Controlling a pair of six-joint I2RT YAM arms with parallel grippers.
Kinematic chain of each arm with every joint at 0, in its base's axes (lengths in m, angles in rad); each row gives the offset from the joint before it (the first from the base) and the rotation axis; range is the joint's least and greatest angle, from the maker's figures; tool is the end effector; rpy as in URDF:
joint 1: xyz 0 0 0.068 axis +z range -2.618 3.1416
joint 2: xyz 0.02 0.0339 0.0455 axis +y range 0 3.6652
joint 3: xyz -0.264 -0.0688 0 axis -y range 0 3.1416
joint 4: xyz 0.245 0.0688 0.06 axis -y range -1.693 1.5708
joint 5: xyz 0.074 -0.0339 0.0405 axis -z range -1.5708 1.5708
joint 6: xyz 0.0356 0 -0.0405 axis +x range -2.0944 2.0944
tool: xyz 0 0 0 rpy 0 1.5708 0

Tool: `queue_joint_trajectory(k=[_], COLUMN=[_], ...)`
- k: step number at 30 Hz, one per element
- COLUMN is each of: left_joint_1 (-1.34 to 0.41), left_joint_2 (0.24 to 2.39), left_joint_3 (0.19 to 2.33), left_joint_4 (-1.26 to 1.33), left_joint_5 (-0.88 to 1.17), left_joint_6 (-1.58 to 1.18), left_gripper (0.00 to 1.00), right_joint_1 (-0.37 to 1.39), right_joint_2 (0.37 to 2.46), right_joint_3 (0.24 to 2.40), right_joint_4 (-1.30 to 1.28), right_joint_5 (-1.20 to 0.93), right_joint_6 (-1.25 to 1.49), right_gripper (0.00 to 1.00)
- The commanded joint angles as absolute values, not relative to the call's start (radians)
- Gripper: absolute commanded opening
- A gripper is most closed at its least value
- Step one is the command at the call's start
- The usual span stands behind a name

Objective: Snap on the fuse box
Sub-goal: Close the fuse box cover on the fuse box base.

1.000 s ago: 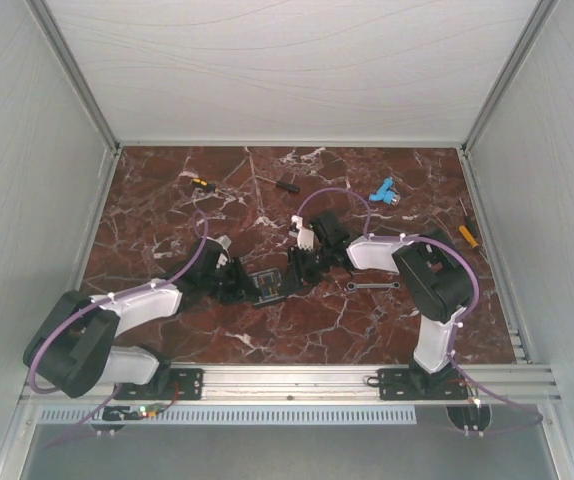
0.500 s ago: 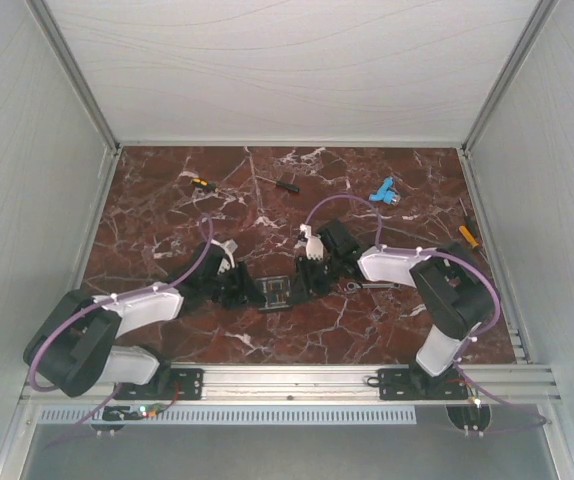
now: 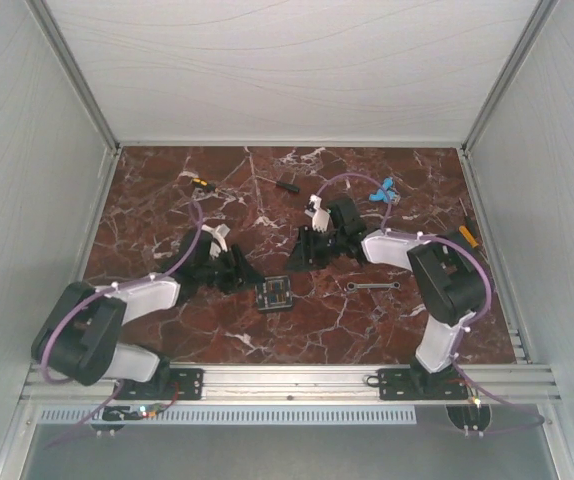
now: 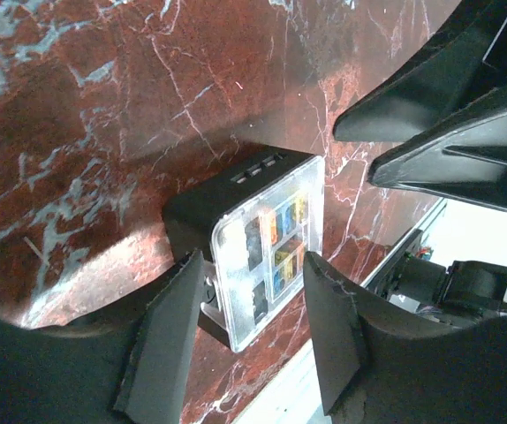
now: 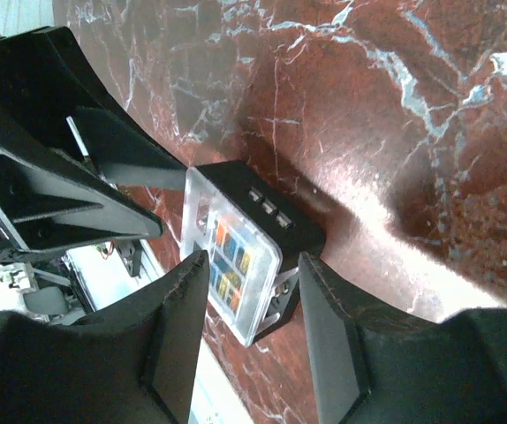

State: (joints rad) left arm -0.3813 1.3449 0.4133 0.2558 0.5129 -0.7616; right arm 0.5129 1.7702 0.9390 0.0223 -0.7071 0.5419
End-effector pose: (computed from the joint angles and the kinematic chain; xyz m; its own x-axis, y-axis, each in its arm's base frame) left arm 0.2136 -0.1045 0.1443 -0.8892 -0.2913 -0.3528 0.0912 0.6428 -0.7606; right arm 0.2949 0.1926 0.1586 -0.9340 -0.0760 -0.3490 -0.3292 0.5621 0.7587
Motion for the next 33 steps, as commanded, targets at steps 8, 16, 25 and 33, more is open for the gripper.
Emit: queue_joint_trajectory(k=[8, 16, 25, 33], left_joint_1=[-0.376, -0.379, -0.401, -0.468], left_joint_2=[1.528, 1.627, 1.706, 1.708], left_joint_3=[0.478, 0.437, 0.456, 0.481], left_joint_4=[0.323, 0.327, 0.288, 0.405], left_joint_5=[0.582, 0.575, 0.503, 0.583], left_joint_6=[-0.753, -0.773, -0.755, -0.839], left_gripper=[0.39, 0.28, 0.23, 0.19], right_joint_1=[0.546, 0.593, 0.604, 0.541], right_joint_2=[1.903, 1.951, 1.946, 1.833], right_joint_3=[0.974, 0.914, 0.874, 0.857], right_joint_4=[0.061, 0.051, -0.019, 0.014], right_joint_5=[-0.776, -0.753, -0.673, -0.653], right_joint_6=[0.549, 0.530, 0.470, 0.467], right_gripper=[0.34, 0.26, 0.24, 0.26])
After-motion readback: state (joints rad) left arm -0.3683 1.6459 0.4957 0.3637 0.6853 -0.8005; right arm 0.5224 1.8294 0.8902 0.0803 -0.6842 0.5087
